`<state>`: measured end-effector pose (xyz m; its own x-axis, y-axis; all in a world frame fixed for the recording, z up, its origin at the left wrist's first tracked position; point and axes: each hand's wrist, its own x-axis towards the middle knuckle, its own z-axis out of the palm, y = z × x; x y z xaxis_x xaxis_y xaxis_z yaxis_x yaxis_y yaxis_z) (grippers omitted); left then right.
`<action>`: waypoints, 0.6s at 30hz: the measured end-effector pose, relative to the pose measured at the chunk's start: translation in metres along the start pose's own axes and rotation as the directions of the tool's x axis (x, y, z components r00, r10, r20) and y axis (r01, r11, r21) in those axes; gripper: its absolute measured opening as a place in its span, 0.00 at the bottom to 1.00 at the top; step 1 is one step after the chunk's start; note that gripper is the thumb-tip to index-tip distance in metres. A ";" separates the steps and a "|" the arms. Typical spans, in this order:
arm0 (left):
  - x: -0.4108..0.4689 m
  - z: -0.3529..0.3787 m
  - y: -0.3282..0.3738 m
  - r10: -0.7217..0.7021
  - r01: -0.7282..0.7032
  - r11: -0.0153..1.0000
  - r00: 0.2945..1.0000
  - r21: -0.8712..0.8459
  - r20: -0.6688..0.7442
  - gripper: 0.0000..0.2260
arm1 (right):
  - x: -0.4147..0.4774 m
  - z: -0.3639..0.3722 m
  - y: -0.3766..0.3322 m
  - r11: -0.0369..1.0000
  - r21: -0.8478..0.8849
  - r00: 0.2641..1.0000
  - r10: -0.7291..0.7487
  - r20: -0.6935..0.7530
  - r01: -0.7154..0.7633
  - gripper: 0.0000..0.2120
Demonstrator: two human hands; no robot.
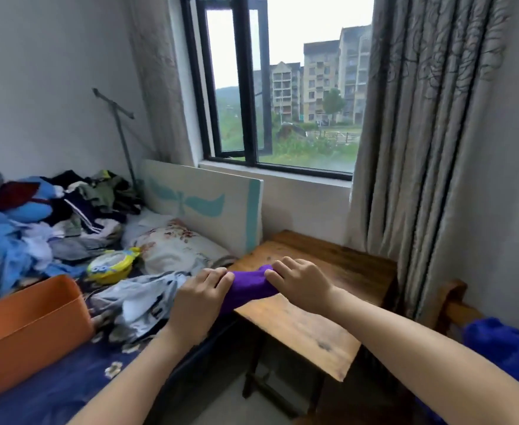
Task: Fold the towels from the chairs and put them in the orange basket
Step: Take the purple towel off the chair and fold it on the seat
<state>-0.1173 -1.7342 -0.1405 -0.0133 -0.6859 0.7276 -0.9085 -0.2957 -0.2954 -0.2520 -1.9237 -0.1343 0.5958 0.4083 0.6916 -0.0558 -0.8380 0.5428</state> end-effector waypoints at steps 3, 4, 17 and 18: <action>-0.048 -0.018 -0.023 -0.085 0.080 0.995 0.993 0.064 0.078 0.14 | 0.028 0.014 -0.043 0.995 0.078 0.998 -0.061 -0.034 0.063 0.05; -0.064 -0.026 -0.032 -0.115 0.106 0.990 0.989 0.096 0.098 0.14 | 0.038 0.021 -0.058 0.990 0.111 0.996 -0.080 -0.047 0.085 0.04; -0.215 -0.134 -0.177 -0.365 0.305 0.863 0.928 0.403 0.079 0.11 | 0.219 0.095 -0.227 0.879 0.357 0.946 -0.262 -0.188 0.315 0.09; -0.224 -0.141 -0.188 -0.374 0.311 0.856 0.924 0.412 0.079 0.11 | 0.232 0.100 -0.239 0.877 0.365 0.947 -0.257 -0.194 0.313 0.10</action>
<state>-0.0024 -1.4315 -0.1607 0.3601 -0.5761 0.7338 -0.6100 -0.7405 -0.2820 -0.0204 -1.6652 -0.1514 0.4234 0.6723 0.6073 0.4299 -0.7391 0.5185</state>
